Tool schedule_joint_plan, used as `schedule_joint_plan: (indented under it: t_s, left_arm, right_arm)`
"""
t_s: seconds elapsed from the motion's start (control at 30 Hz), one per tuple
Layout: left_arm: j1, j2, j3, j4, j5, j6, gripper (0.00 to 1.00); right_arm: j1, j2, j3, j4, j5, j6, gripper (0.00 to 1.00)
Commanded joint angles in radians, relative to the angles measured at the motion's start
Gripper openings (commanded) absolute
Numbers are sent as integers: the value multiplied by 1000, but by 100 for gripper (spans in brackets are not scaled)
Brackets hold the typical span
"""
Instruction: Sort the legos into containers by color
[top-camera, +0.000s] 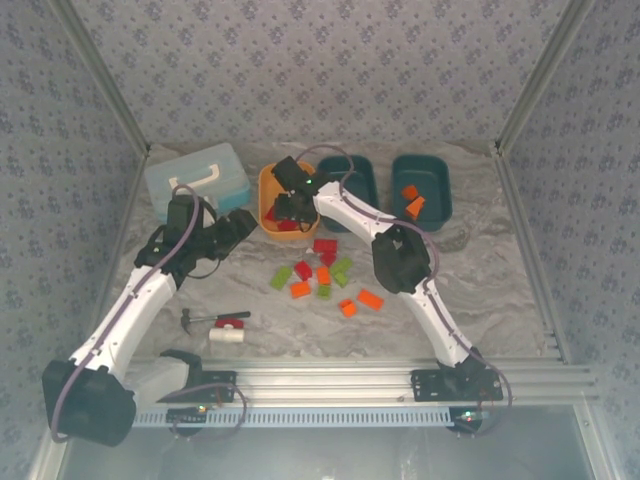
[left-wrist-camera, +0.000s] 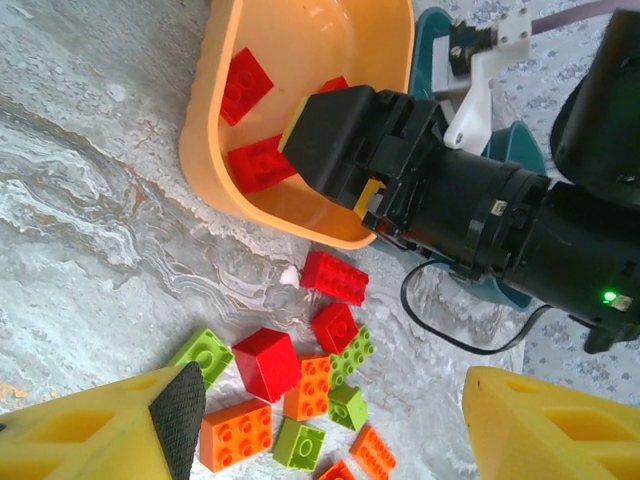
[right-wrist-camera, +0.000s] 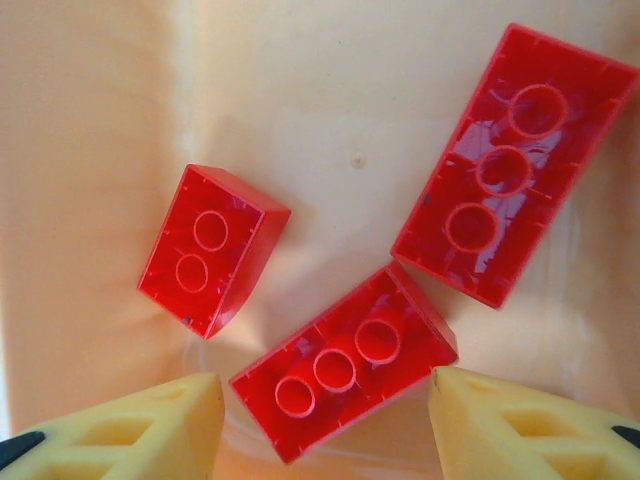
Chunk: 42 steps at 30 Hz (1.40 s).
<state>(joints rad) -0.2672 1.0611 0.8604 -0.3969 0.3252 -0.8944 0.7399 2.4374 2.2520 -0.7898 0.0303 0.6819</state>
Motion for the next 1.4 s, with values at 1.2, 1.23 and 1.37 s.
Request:
schedule_joint_plan:
  t_s: [1.2,1.23,1.37]
  left_arm:
    - [-383,491,76,-222,-333,389,53]
    - [-383,497,78,-220,-330,396,56]
    - [-383,525,96,-215,-318,423,60]
  right_arm:
    - [391,-1461,-1609,465,144,65,62]
    - [390,-1464,-1609,465,144,66,62]
    - [389,-1474,-1612,460,150,76,62]
